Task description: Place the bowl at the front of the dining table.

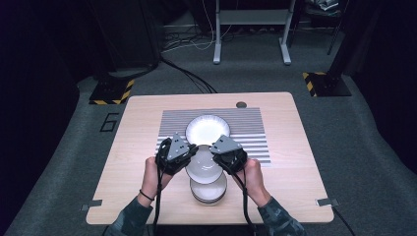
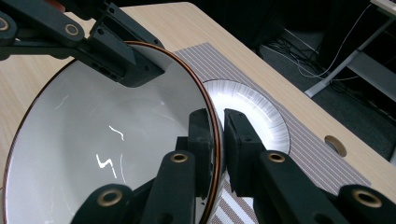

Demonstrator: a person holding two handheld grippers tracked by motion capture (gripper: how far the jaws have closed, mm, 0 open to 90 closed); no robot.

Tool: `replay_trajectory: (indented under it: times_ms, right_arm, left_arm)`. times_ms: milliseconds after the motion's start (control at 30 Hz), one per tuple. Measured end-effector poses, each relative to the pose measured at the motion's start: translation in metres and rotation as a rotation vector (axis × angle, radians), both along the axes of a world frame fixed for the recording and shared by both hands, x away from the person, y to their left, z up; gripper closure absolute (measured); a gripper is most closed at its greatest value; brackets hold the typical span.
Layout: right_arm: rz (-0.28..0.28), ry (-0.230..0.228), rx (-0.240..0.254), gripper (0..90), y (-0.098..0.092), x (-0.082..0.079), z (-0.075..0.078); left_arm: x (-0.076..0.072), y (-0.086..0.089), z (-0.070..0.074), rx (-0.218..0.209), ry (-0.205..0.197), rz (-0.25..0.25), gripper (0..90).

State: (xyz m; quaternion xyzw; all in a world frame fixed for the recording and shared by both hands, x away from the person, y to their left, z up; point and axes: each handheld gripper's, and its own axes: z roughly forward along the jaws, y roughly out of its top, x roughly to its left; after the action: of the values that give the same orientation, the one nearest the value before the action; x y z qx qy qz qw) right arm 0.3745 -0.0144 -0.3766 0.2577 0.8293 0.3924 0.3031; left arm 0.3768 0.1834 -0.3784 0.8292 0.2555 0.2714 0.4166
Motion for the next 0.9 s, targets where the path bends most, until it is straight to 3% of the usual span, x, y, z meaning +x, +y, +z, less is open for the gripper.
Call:
replay_trajectory:
  times_ms: [900]
  right_arm:
    - [-0.011,-0.022,-0.014,81.5,0.006,0.024,0.012]
  left_arm:
    - [0.024,0.002,0.012,-0.002,-0.004,0.021,82.4]
